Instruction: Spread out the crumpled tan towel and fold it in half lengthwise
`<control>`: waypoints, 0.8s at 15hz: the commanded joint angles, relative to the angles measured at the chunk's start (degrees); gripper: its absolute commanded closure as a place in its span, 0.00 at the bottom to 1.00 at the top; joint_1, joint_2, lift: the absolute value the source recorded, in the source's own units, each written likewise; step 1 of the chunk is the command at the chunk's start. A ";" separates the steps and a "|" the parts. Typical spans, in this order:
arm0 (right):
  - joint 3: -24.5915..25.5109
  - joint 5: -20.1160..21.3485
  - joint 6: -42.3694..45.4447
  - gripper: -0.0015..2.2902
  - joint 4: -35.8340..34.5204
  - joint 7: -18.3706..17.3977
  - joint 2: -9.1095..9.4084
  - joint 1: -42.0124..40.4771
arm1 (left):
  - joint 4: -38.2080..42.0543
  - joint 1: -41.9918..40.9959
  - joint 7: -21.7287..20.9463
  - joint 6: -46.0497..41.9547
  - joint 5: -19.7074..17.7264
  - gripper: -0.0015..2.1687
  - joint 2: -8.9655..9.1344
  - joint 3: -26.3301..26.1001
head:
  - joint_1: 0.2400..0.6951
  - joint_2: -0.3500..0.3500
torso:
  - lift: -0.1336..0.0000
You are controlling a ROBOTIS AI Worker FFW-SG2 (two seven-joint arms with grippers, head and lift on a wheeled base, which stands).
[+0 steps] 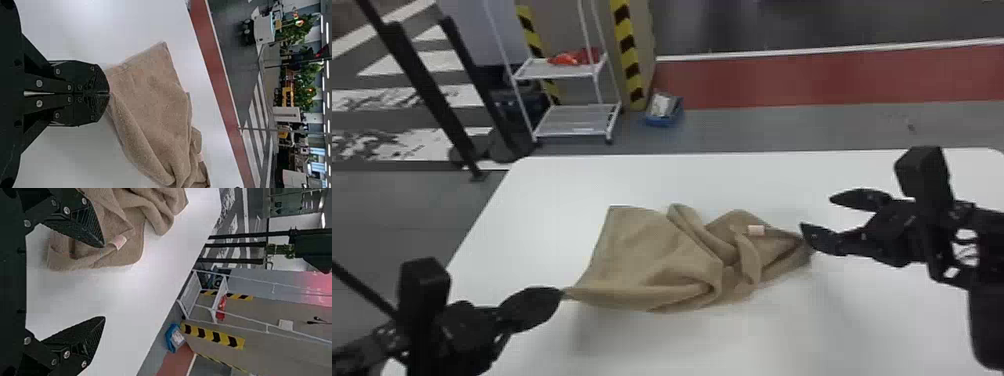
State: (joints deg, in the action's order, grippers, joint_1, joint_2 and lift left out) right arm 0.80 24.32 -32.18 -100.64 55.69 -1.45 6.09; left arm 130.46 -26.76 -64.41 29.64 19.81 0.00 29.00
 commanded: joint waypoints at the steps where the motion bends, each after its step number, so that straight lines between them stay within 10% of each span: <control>1: -5.28 -1.03 -14.01 0.12 0.27 -0.06 0.57 4.46 | -0.47 0.04 -0.02 0.03 0.22 0.66 0.15 -0.08 | 1.00 0.83 | 0.07; 9: -14.07 -0.59 -33.00 0.12 13.27 1.26 0.92 16.50 | -0.47 -0.05 -1.16 0.03 0.22 0.66 0.15 -0.17 | 1.00 0.94 | 0.07; 12: -14.33 -0.76 -33.00 0.32 15.47 1.35 1.01 17.64 | -0.47 -0.31 -1.42 0.03 0.14 0.66 0.15 -0.08 | 1.00 0.95 | 0.07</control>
State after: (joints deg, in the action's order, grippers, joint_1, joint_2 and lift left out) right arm -13.53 23.68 -65.15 -85.71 57.02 -0.46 23.43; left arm 129.99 -26.94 -65.80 29.67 19.98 0.00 28.83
